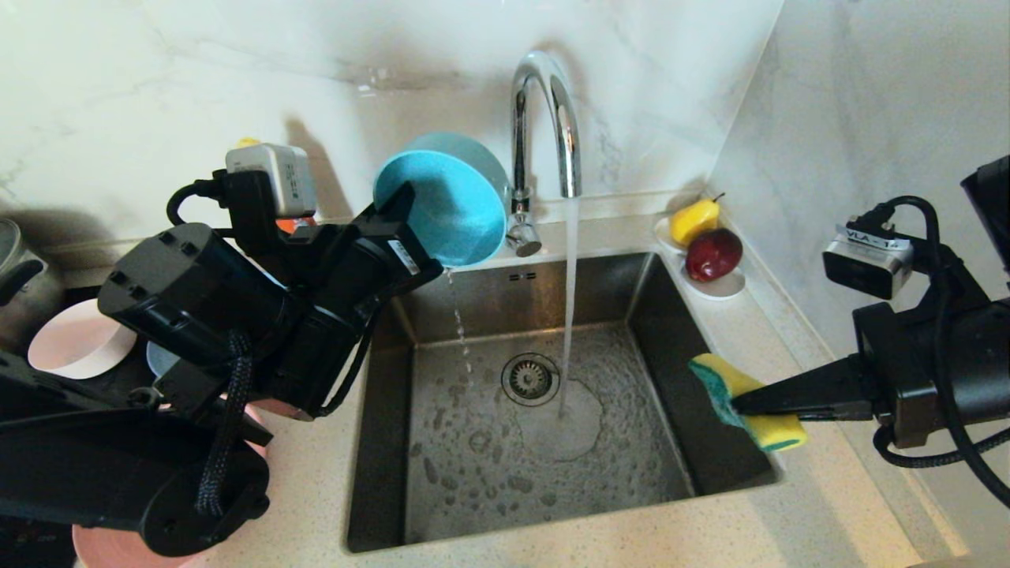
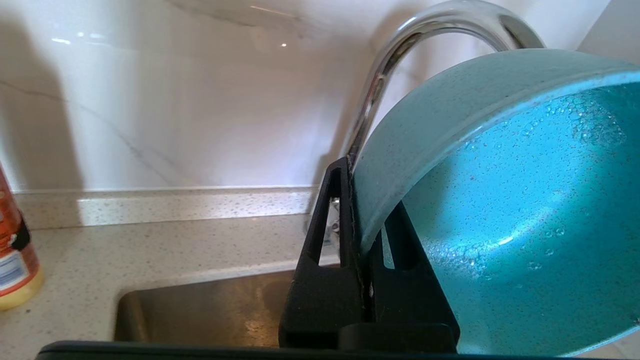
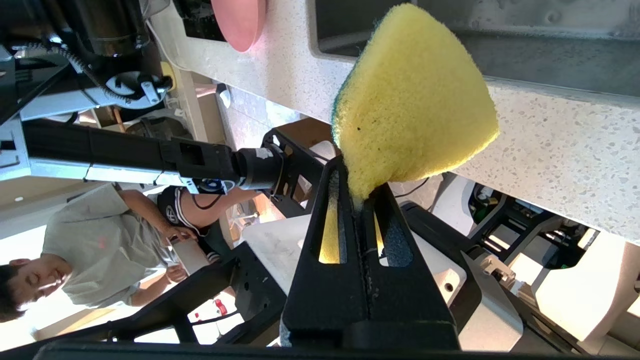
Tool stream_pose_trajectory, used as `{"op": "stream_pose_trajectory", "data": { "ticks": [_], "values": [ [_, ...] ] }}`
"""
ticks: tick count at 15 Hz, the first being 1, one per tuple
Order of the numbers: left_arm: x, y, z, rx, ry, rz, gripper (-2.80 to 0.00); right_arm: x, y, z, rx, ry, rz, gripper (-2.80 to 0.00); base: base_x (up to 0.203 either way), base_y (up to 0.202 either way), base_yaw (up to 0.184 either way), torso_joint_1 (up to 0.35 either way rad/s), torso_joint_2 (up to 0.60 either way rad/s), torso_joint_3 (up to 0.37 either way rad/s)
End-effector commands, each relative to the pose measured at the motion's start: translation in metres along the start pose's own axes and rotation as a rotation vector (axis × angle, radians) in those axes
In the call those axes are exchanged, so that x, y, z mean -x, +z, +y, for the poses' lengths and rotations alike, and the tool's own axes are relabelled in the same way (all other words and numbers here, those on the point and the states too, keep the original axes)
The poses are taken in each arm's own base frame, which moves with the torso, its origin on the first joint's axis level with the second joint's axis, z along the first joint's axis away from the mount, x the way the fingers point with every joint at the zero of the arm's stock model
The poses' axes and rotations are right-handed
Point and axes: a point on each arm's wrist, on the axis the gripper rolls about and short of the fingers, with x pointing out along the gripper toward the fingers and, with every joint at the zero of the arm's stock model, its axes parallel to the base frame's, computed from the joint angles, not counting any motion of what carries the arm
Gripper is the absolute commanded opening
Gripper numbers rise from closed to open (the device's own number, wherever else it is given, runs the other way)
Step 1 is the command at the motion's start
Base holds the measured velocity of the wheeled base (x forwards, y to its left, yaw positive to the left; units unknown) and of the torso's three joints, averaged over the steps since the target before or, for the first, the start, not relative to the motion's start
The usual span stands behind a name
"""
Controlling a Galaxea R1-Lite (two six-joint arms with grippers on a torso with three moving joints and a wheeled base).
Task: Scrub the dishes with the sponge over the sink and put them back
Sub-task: Rinse the bowl
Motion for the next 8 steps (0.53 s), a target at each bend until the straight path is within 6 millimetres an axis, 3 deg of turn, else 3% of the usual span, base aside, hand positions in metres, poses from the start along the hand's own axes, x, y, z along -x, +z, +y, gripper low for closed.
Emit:
{"op": "stream_pose_trajectory", "data": {
  "ticks": [1,5,8],
  "values": [
    [0.0,0.0,0.001,0.001,0.004,-0.006,-2.8,0.0,0.0,0.0,-0.006,0.002,0.005,-2.8,0.0,0.0,0.0,0.0,0.0,0.0],
    [-0.003,0.0,0.01,-0.012,0.03,0.035,-2.8,0.005,-0.002,0.001,-0.003,0.002,-0.01,-2.8,0.0,0.0,0.0,0.0,0.0,0.0],
    [0.0,-0.005,0.023,-0.052,0.084,0.35,-2.8,0.012,-0.004,0.003,0.003,0.002,-0.034,-2.8,0.0,0.0,0.0,0.0,0.0,0.0]
  ]
}}
